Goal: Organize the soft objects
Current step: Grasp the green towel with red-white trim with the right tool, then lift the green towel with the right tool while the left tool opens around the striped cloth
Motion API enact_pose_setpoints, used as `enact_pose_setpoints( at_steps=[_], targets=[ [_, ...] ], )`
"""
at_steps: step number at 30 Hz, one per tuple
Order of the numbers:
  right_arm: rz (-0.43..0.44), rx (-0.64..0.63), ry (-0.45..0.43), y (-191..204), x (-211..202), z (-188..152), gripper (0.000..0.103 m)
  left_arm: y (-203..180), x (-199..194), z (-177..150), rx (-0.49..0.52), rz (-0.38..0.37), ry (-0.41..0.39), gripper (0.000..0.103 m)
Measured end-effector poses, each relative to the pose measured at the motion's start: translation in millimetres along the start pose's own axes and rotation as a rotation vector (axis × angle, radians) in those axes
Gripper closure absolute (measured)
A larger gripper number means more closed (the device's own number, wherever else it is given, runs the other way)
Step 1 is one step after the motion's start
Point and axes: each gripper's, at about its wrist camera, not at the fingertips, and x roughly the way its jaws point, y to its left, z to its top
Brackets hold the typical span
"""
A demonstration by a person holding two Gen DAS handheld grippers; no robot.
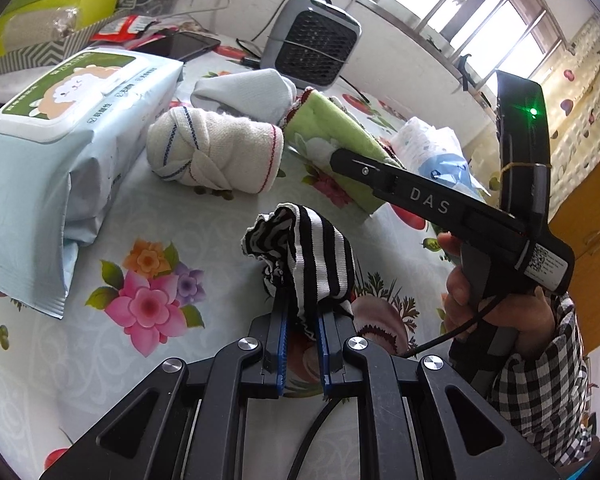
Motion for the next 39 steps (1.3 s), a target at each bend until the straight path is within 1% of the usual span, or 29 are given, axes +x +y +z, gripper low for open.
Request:
enact_pose_setpoints(
  at_steps=[2,5,11,22,34,39],
  targets=[
    [0.003,0.004,-0.004,-0.1,-1.2,-1.2,0.064,0.3,-0.4,0.0,-0.002,-0.001,0.0,0.092],
    [0.016,0.01,-0.005,-0.2,-2.9,-2.6,0.067,-0.1,-0.1,0.2,-0.003,0.0,0.0,0.092],
    [0.022,0.022,-0.013,-0.7,-8.8,-6.7,0.07,-0.6,0.4,0.5,0.0,0.009,-0.002,0.092],
    [0.027,0.048,-0.026,-6.2,-25.1,-16.2,0.074,-5.9,0.7,0.8,0.009,0.015,-0.005,0.092],
    [0.015,0.087,-0.089,-17.4,-60.3,-23.3,0.074,-23.8,-8.0,5.1,0.047,0.019,-0.037,0.092],
    [-0.001,0.103,-0.117,-23.6,-76.0,-24.4,0.074,-36.2,-11.8,9.6,0.071,0.01,-0.055,0.092]
  ],
)
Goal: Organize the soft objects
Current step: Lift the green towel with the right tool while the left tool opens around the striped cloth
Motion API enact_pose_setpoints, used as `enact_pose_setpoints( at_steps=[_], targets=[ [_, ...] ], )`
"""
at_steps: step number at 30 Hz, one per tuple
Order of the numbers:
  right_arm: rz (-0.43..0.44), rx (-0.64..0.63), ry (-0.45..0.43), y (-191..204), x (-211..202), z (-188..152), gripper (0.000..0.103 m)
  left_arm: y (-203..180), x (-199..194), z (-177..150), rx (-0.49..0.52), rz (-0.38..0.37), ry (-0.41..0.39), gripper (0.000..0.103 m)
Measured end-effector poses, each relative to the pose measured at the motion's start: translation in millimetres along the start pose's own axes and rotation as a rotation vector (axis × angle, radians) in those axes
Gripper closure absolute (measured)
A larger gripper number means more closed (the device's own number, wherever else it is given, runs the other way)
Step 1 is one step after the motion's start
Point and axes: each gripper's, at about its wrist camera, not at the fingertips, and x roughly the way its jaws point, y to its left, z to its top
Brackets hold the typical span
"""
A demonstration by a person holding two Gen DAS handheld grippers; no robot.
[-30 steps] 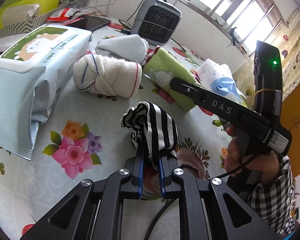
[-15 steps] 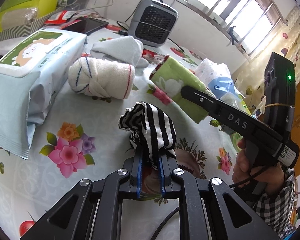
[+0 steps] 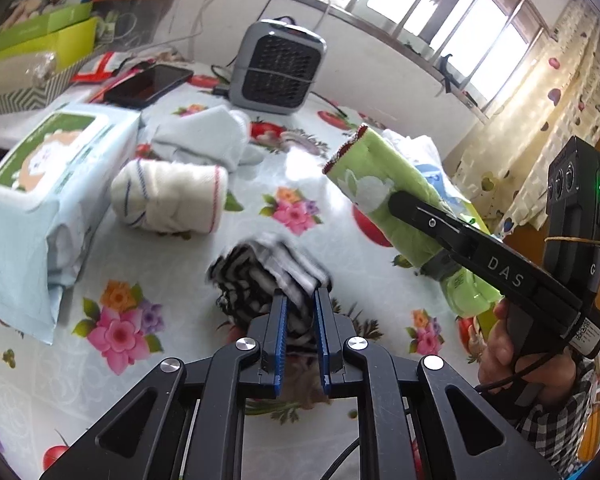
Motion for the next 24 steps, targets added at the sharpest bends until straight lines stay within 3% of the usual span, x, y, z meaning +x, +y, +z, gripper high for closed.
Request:
enact_pose_setpoints(
  at_steps=[5,7,9,10,15,24],
  targets=[
    [-0.012,0.013,-0.016,-6.5,-10.5,-1.0,0.074,-4.0,-1.2,-1.0,0.011,0.029,-0.01,0.092],
    [-0.013,0.017,-0.019,-8.1,-12.8,-2.1,0.074,-0.8,-2.3,-1.0,-0.005,0.059,-0.013,0.085],
    [-0.007,0.019,-0.018,-8.0,-12.8,-2.9,0.074,0.5,-2.4,0.6,-0.008,0.094,-0.017,0.051],
    [-0.007,0.018,-0.017,-7.9,-12.3,-3.4,0.074,0.5,-2.1,1.1,-0.005,0.116,-0.019,0.047],
    [0.003,0.02,-0.014,-8.0,-12.3,-5.1,0.074,2.7,5.4,6.2,-0.015,0.135,-0.011,0.035],
    [0.003,0.029,-0.013,-11.8,-11.8,-5.7,0.074,2.4,29.6,5.6,-0.033,0.164,0.038,0.036]
  ],
)
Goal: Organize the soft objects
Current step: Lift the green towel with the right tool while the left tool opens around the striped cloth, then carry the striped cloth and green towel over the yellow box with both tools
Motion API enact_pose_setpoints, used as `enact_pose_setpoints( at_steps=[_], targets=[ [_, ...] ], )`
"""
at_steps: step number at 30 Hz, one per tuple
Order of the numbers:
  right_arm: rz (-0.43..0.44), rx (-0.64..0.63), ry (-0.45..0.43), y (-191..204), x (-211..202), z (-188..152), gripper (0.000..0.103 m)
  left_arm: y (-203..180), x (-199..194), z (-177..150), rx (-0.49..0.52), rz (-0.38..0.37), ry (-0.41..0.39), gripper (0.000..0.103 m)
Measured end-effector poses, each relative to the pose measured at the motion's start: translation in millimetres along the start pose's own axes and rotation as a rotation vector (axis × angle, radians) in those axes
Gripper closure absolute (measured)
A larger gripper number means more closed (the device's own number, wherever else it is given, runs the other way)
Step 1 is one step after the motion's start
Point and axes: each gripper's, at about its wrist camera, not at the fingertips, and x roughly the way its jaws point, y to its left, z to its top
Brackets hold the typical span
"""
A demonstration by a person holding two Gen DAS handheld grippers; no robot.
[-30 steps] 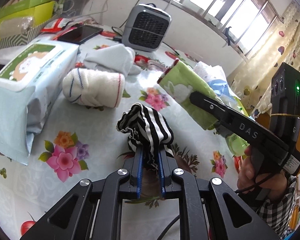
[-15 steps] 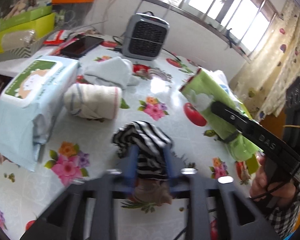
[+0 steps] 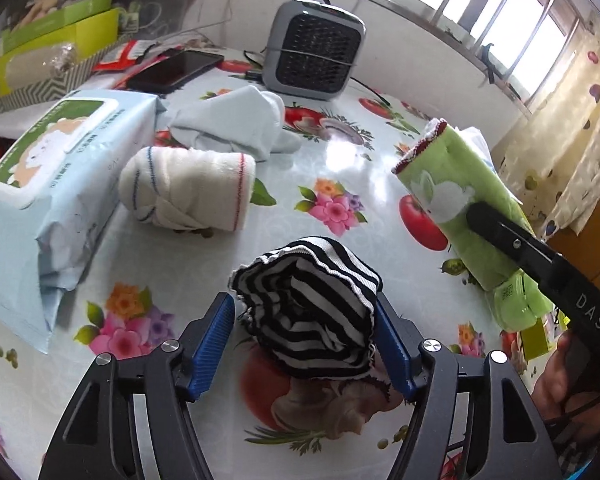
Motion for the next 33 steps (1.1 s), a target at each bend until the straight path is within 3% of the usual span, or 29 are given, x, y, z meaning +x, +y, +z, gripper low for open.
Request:
enact_pose_setpoints(
  at_steps=[1,3,6,9,19,33],
  targets=[
    [0.0,0.001,0.0,-0.4,0.2,-0.1,0.074,-1.2,0.7,-0.2,0.004,0.005,-0.004,0.037],
    [0.0,0.001,0.003,-0.4,1.1,-0.5,0.074,-3.7,2.6,-0.4,0.017,0.018,-0.007,0.056],
    [0.003,0.001,0.003,-0.3,1.2,-0.9,0.074,-6.6,3.8,0.9,0.03,0.029,-0.004,0.074],
    [0.004,0.004,-0.001,-0.7,0.1,-0.6,0.074,-10.7,3.0,0.5,0.057,0.041,-0.011,0.085],
    [-0.001,0.012,-0.02,-5.4,-10.4,0.1,0.074,-23.4,-12.2,8.0,0.073,0.001,-0.046,0.09],
    [-0.083,0.067,-0.101,-44.2,-57.0,7.5,0.074,-86.7,-28.2,30.3,0.159,-0.109,-0.086,0.089]
  ],
)
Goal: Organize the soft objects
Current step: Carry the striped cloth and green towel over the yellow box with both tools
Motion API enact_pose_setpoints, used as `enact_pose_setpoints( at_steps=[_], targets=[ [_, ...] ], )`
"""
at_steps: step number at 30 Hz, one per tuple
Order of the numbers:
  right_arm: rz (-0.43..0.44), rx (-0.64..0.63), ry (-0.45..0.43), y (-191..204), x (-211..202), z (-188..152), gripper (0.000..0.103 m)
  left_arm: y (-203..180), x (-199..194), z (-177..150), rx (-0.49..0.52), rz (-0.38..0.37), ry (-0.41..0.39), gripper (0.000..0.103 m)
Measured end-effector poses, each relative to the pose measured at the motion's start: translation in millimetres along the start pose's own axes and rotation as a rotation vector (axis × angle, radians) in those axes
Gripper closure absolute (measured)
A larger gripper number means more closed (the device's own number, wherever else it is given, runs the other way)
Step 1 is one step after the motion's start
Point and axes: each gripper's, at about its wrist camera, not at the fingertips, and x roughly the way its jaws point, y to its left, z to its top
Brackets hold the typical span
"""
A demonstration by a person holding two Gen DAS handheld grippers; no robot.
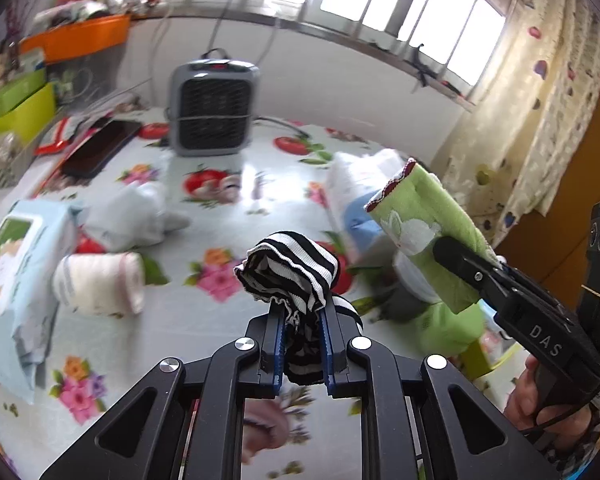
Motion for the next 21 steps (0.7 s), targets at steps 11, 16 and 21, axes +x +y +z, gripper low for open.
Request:
enact_pose_setpoints(
  at_steps=[11,16,21],
  targets=[
    [-0.107,0.047,-0.037,-49.9,-31.7,8.7,0.074,-59.7,10.2,21.3,0.061,-0.097,-0.005,0.089],
    [-0.164,0.073,-0.036,-79.4,-39.9,12.2,0.074,-81.6,17.7,27.2,0.085,-0.121,-0.005,0.089],
    [-0.203,0.095,-0.032,-104.4,-43.7,13.9,0.074,-104.6,28.9,31.8,0.11,-0.151,0.009,0.089]
  ],
)
